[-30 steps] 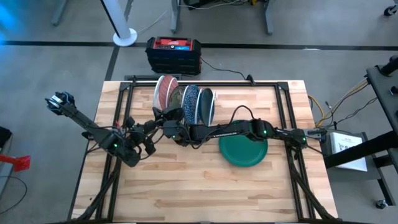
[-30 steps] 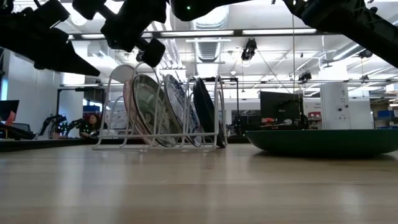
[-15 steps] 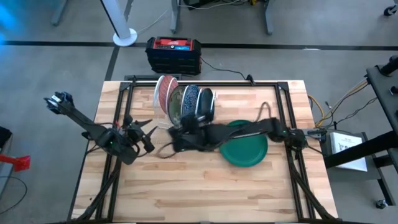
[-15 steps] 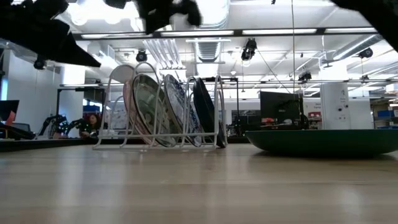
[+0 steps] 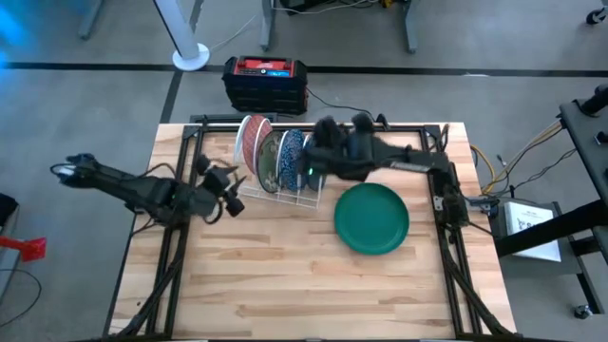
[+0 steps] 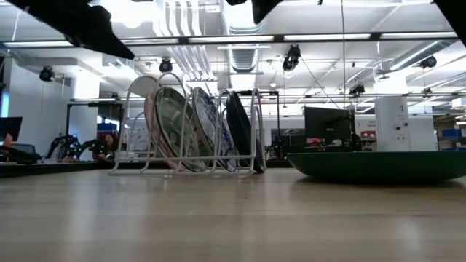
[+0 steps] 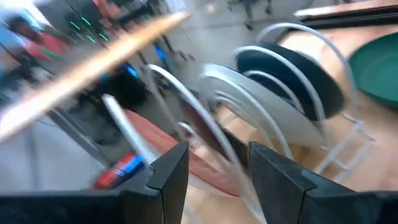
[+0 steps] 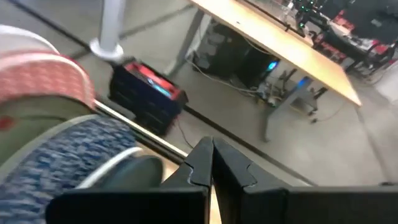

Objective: Sort dishes
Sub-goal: Remove the orange patterned plate from the dish rack

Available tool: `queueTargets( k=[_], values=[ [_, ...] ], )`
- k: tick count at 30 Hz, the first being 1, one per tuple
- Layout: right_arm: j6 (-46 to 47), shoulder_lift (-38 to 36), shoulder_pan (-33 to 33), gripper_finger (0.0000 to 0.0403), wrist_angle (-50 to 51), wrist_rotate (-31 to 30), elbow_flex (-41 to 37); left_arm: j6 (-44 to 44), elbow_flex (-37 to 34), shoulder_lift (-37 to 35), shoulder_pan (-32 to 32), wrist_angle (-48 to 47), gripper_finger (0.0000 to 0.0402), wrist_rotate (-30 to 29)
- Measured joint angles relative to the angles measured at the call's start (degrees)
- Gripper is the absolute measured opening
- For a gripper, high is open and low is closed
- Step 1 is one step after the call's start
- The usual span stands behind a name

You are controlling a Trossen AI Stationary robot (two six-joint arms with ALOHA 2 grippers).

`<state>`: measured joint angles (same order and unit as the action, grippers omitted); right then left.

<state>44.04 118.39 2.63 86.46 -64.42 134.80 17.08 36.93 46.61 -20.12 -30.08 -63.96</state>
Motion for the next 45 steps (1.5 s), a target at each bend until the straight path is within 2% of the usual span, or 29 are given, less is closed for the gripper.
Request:
queueTargets(
  k=[3,6,12,17,21,26,28,32,37,39,45],
  values=[
    [-6.65,-1.26,-3.85,0.0000,-0.42,2.07,-0.07,-0.93,0.89,0.64,6.19,2.18,0.0155,10.15],
    [-14.26,-3.33,-8.93,0.0000,-3.20,5.39,-0.07,-0.36,1.94,1.26,11.28,2.04,0.0155,16.22],
    [-28.33,-5.57,-19.32,0.0000,-15.67,20.24,-0.07,1.57,7.67,1.75,21.77,-0.05,0.0155,28.67],
    [-33.28,-5.20,-25.90,0.0000,-19.64,25.80,-0.07,5.86,10.82,4.16,28.17,-9.44,0.0155,29.05],
    [-33.89,-3.69,-28.61,0.0000,-19.50,27.48,-0.07,8.65,11.10,6.73,29.24,-9.56,0.0155,32.85],
    [-38.37,-2.01,-29.82,0.0000,-23.36,28.94,-0.13,12.14,12.41,10.60,29.24,-9.78,0.0155,33.22],
    [-43.54,-1.69,-29.94,0.0000,-27.58,36.62,-0.24,12.59,13.15,12.21,29.24,-9.88,0.0155,33.22],
    [-61.32,-0.46,-30.62,0.0000,-31.91,62.79,-0.28,13.01,14.63,14.08,29.15,-10.24,0.0155,33.22],
    [-83.01,2.07,-33.10,0.0000,-33.07,83.13,-0.39,12.61,16.74,13.38,28.04,-14.56,0.0155,32.91],
    [-86.26,3.74,-33.26,0.0000,-35.98,84.92,-0.39,12.50,16.59,12.61,27.24,-15.65,0.0155,32.91],
    [-90.86,9.14,-32.79,0.0000,-42.46,83.95,-0.44,12.54,13.17,11.62,23.00,-13.98,0.0155,32.80]
  ],
)
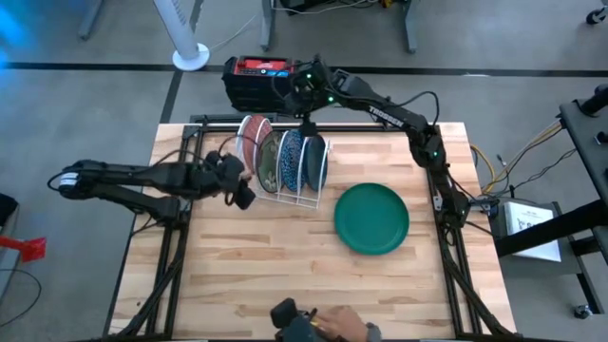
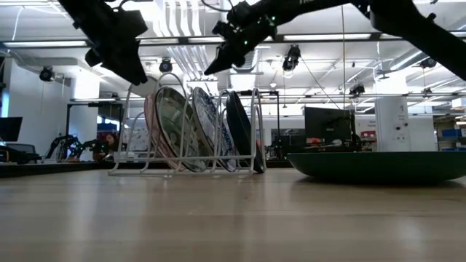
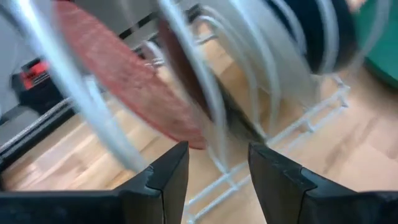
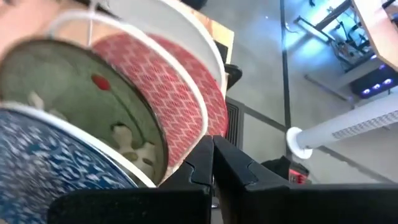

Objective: Sort dishes
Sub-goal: Remove the orange patterned plate from the dish rack

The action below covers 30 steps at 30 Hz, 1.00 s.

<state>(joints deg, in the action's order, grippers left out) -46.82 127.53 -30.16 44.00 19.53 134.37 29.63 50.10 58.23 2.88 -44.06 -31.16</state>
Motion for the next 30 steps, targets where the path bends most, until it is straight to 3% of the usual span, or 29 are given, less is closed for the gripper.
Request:
queueTargets(
  k=[3,7,20,25,30],
  values=[
    [-2.95,1.36,0.25,0.0000,-0.17,-0.14,0.00,-0.03,-2.47,-0.04,-3.21,1.84,0.0155,-2.72],
    [-5.07,2.23,0.64,0.0016,0.33,-0.05,-0.02,1.40,-5.46,0.14,-6.41,3.35,0.0155,-11.62],
    [-16.17,1.77,0.55,0.0145,0.15,0.76,-0.20,-0.39,-16.65,1.00,-12.00,13.46,0.0155,-25.42],
    [-16.35,1.88,0.31,0.0173,-2.28,8.58,-0.44,-0.63,-19.46,1.36,-12.38,18.14,0.0155,-30.01],
    [-15.63,1.88,0.41,0.0178,-7.20,9.07,-1.35,-0.56,-21.36,2.02,-12.39,23.56,0.0155,-32.17]
  ],
)
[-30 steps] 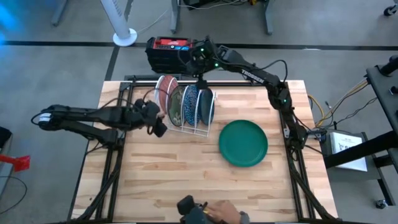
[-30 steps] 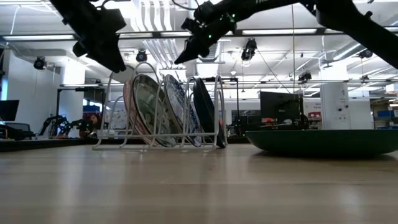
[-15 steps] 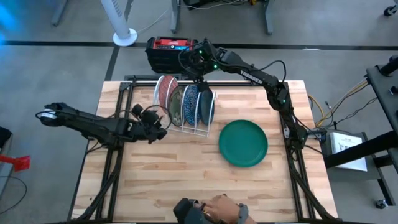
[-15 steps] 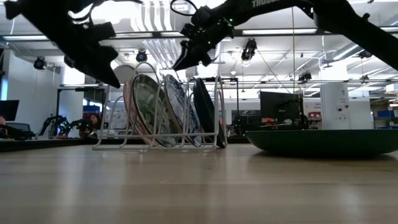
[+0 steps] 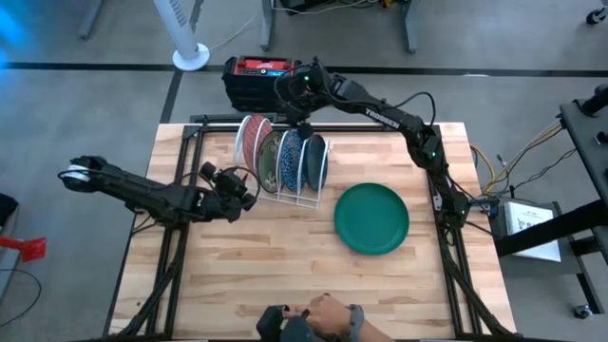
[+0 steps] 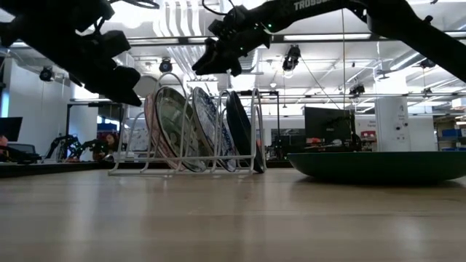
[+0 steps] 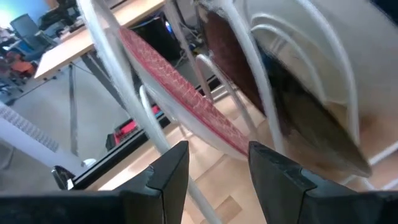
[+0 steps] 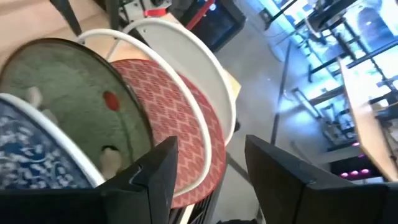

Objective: Sort dishes
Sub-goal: Remove the orange patterned plate from the dish rack

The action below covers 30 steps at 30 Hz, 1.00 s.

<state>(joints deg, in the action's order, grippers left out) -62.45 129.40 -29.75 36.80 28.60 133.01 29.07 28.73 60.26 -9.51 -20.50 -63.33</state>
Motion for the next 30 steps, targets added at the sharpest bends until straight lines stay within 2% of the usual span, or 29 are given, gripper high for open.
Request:
queueTargets(
  k=[8,16,21,30],
  values=[
    [3.08,0.01,0.16,0.0181,-6.72,0.06,-4.49,2.99,-1.50,0.82,-0.03,2.04,0.0155,-3.26],
    [15.80,0.80,0.99,0.0181,-19.22,-0.01,-7.72,2.18,-1.55,1.06,0.19,1.61,0.0155,-3.40],
    [18.85,2.27,1.42,0.0181,-18.13,-0.07,-7.83,2.07,-1.55,1.06,0.23,1.50,0.0155,-1.93],
    [18.79,4.06,2.11,0.0176,-20.88,-2.08,-7.77,3.30,-1.55,1.04,0.23,1.54,0.0155,-1.92]
  ],
)
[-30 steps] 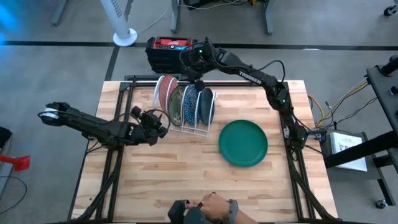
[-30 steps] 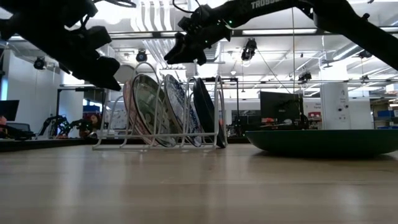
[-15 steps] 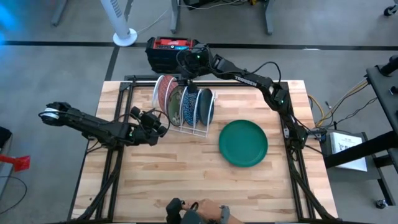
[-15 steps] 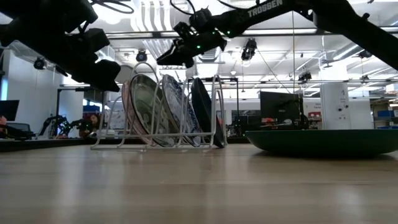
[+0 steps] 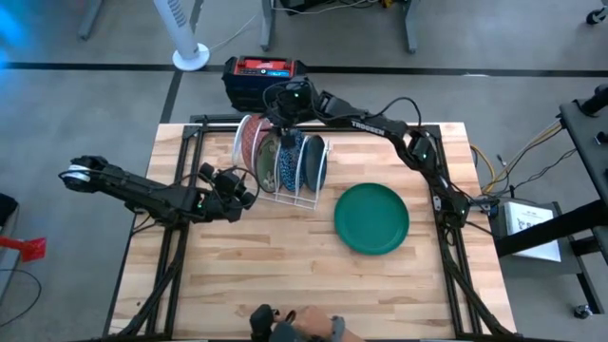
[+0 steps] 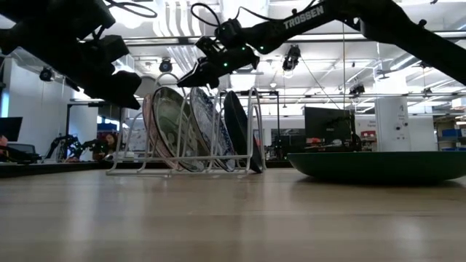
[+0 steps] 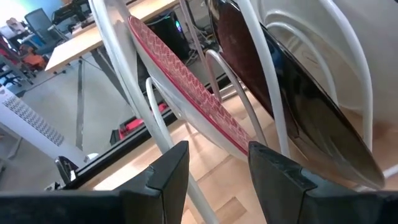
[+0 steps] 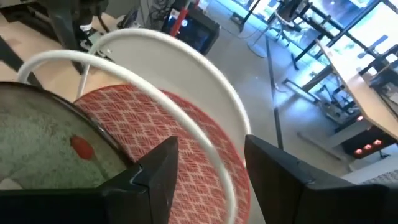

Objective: Sort dishes
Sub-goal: Remove the orange patterned plate from the dish rack

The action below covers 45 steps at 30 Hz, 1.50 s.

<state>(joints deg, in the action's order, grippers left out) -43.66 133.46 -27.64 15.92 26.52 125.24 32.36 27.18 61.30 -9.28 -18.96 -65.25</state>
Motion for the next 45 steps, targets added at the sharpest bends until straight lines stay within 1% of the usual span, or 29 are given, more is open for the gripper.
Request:
queueTargets(
  k=[4,7,13,17,18,21,25,27,31,35,41,45],
  values=[
    [-2.28,1.53,0.36,0.0151,-0.52,-0.02,0.08,0.19,0.00,0.00,-0.07,0.16,0.0155,-2.39],
    [-5.51,1.95,0.40,0.0120,-0.12,-0.12,0.19,-0.25,-0.02,0.00,-0.04,0.21,0.0155,-3.77],
    [-8.48,1.91,0.38,0.0049,0.02,-0.13,0.25,-5.43,-1.84,0.75,-0.39,0.04,0.0155,-5.55],
    [-9.89,1.89,0.47,0.0018,0.27,0.38,0.23,-6.35,-3.25,0.92,-0.79,-0.07,0.0155,-9.37],
    [-10.05,1.88,0.55,0.0014,0.41,0.44,0.23,-6.32,-3.39,0.88,-0.79,-0.13,0.0155,-10.26],
    [-10.39,1.87,0.60,0.0014,0.66,0.77,0.23,-6.23,-3.41,0.61,-0.79,0.02,0.0155,-10.27],
    [-10.40,1.88,0.57,0.0027,0.56,0.75,0.13,-4.77,-2.77,0.61,-0.76,0.74,0.0155,-8.46],
    [-10.41,2.02,0.55,0.0029,0.55,0.40,0.05,-4.42,-2.56,0.59,-0.74,0.97,0.0155,-6.64],
    [-10.62,2.20,0.47,0.0019,0.75,0.31,-0.07,-3.40,-2.81,0.59,-0.59,2.00,0.0155,-4.29],
    [-10.81,2.20,0.47,0.0005,0.68,0.55,-0.07,-0.23,-3.71,0.59,-0.54,2.37,0.0155,-4.29],
    [-13.32,2.20,0.47,0.0004,0.86,1.50,-0.07,2.69,-4.34,0.59,1.10,2.69,0.0155,-4.10],
    [-15.11,2.13,0.49,0.0003,1.30,2.76,-0.03,1.91,-4.39,0.61,2.66,3.96,0.0155,-0.41]
  ],
)
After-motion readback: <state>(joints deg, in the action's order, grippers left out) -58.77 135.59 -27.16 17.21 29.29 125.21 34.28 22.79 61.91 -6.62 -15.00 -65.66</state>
